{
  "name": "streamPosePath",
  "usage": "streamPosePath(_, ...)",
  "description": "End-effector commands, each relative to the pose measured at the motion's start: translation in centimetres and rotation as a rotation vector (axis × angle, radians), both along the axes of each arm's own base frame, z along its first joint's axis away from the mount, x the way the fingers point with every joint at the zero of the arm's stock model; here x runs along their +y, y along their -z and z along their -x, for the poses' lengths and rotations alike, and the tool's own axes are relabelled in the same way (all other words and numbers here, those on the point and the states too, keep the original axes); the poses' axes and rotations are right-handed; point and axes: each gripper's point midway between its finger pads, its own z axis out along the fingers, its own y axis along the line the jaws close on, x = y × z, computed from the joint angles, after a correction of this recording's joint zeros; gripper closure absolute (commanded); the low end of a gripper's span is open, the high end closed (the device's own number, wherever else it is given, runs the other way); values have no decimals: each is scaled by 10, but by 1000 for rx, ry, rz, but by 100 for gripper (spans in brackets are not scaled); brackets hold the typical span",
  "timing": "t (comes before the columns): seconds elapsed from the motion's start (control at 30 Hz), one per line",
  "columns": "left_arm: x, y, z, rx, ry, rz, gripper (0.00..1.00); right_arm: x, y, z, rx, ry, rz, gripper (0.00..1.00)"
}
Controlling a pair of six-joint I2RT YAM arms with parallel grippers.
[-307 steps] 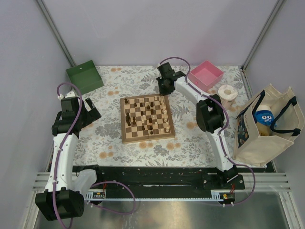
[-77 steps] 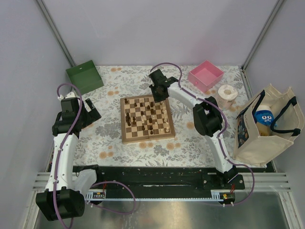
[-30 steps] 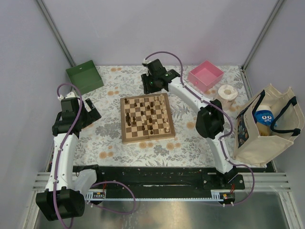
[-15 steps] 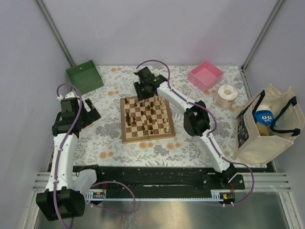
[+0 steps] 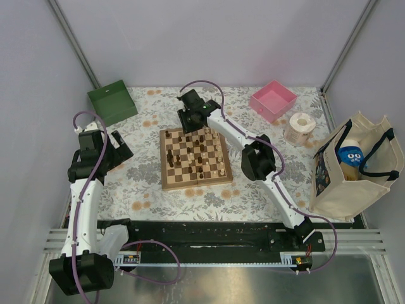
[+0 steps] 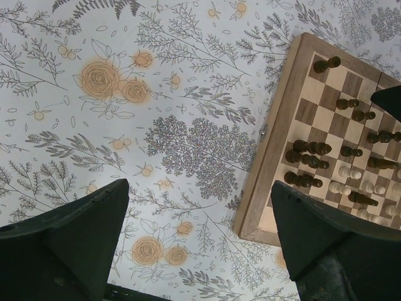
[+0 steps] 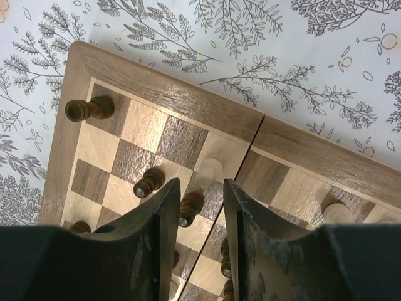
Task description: Set up the chess pieces on the board
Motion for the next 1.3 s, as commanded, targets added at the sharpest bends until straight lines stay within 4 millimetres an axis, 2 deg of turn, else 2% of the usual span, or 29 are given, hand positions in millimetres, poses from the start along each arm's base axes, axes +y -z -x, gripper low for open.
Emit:
streamPosePath(0.0,-1,-10,-7,-52,19,0,1,7,-9,-7,-44,-6,-12,58)
streamPosePath(0.23,-2,-8,-7,-48,24,3,1,6,-4,-8,-39,-2,-5,60)
streamPosePath(0.4,-2,-8,-7,-48,24,3,1,5,-6,-10,-47,-1,-3,69)
streamPosePath(0.47,-2,-8,-7,-48,24,3,1,6,-12,-11,-61,0,-8,74)
streamPosePath(0.63,-2,-8,-7,-47,25,4,1,8,-39,-15,-114,-6,-33,82)
streamPosePath(0.73,-2,-7,-7,-44,26,6,1,7,-57,-16,-143,-11,-50,82)
streamPosePath(0.83,-2,-7,-7,-44,26,6,1,-1,-76,-20,-184,15,-43,82)
streamPosePath(1.1,-3,-7,-7,-44,27,7,1,-13,-118,-11,-235,27,-63,83)
streamPosePath(1.27,-2,-7,-7,-44,26,6,1,-35,-139,-2,-244,54,-55,83)
